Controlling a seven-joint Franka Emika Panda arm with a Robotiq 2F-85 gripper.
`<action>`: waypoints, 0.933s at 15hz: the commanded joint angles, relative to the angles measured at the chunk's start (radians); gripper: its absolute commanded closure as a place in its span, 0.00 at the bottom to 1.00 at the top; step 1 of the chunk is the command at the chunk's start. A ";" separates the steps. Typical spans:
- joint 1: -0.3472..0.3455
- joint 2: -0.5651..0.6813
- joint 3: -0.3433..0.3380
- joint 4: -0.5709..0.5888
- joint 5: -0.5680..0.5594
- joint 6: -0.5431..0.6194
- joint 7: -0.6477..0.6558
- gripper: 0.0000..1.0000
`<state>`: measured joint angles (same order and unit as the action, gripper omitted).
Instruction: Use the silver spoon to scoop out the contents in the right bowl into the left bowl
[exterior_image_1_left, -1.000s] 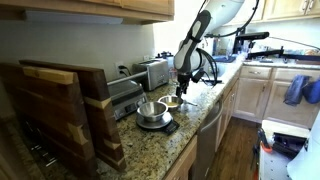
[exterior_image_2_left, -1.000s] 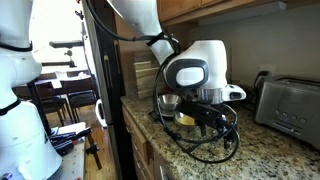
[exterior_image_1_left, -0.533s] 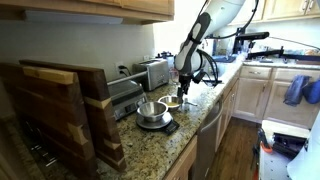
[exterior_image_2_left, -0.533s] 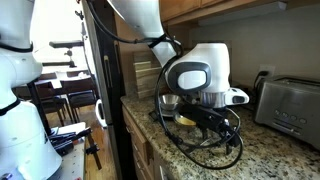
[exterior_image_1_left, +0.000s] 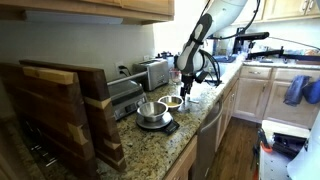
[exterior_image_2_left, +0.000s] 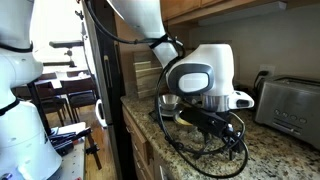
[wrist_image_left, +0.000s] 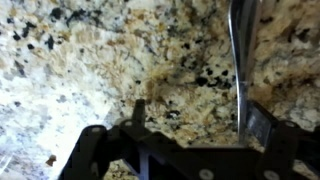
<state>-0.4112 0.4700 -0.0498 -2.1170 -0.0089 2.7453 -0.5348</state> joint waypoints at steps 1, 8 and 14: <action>-0.015 -0.010 -0.008 0.002 -0.009 -0.006 -0.014 0.00; -0.077 -0.045 0.074 0.002 0.050 -0.073 -0.185 0.00; -0.044 -0.041 0.052 0.028 0.051 -0.179 -0.345 0.00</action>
<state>-0.4647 0.4538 0.0170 -2.0851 0.0470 2.6125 -0.8135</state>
